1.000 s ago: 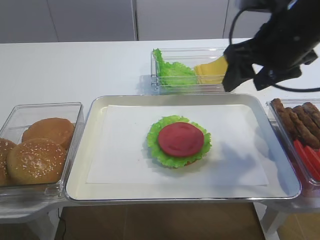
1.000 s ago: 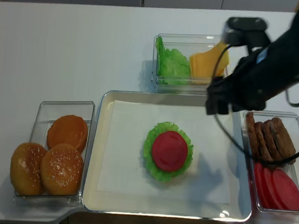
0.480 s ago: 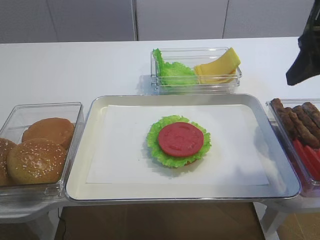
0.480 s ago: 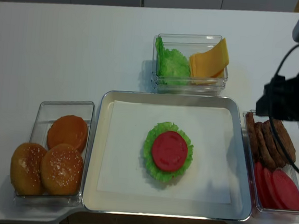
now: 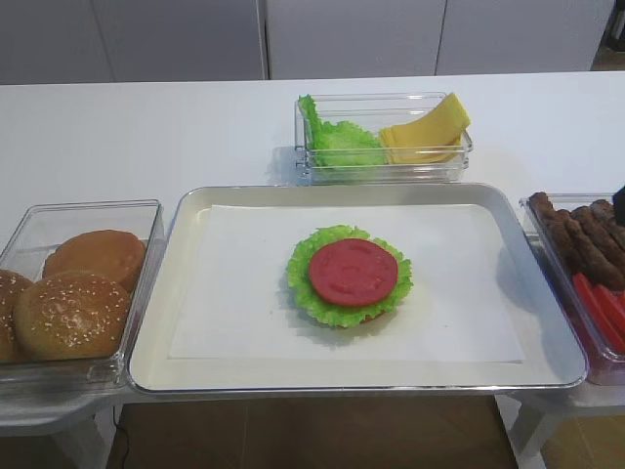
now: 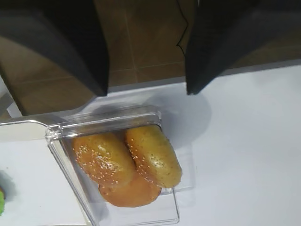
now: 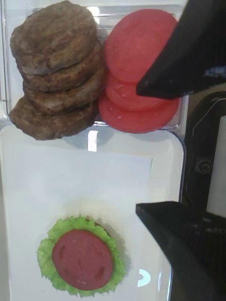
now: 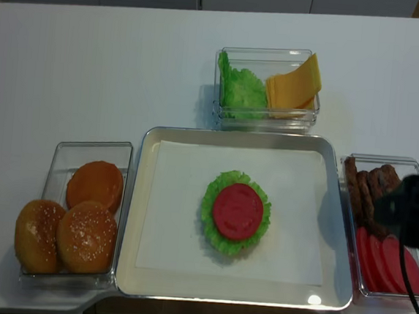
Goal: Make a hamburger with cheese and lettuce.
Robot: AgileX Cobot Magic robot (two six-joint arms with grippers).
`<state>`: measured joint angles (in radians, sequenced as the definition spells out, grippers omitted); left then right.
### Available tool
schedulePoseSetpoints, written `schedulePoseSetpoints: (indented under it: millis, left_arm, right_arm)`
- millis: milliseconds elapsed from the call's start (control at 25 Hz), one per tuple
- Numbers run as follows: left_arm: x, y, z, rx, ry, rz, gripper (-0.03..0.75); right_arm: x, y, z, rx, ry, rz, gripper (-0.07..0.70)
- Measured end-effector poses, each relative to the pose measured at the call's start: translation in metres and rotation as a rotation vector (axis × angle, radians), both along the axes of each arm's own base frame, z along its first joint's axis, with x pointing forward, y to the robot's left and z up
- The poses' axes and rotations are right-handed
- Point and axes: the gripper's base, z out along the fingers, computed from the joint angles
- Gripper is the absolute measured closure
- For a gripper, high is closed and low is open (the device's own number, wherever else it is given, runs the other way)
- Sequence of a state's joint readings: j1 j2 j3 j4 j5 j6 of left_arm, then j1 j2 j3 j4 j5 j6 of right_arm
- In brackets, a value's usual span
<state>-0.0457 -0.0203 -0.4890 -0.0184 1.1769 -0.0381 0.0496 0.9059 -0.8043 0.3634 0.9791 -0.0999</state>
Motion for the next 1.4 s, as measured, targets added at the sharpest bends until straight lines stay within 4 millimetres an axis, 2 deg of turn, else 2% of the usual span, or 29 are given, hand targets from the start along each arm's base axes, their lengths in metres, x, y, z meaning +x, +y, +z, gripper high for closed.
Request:
schedulePoseSetpoints:
  millis: [400, 640, 920, 1400]
  left_arm:
    - [0.000, 0.000, 0.000, 0.000, 0.000, 0.000, 0.328]
    - [0.000, 0.000, 0.000, 0.000, 0.000, 0.000, 0.328]
    - [0.000, 0.000, 0.000, 0.000, 0.000, 0.000, 0.328]
    - [0.000, 0.000, 0.000, 0.000, 0.000, 0.000, 0.328]
  right_arm:
    - [-0.077, -0.003, 0.014, 0.031, -0.162, -0.018, 0.119]
    - [-0.118, -0.009, 0.016, -0.036, -0.232, -0.004, 0.119]
    - [-0.154, -0.017, 0.012, -0.114, -0.303, -0.018, 0.119]
    - [-0.203, -0.027, 0.005, -0.115, -0.513, -0.126, 0.119]
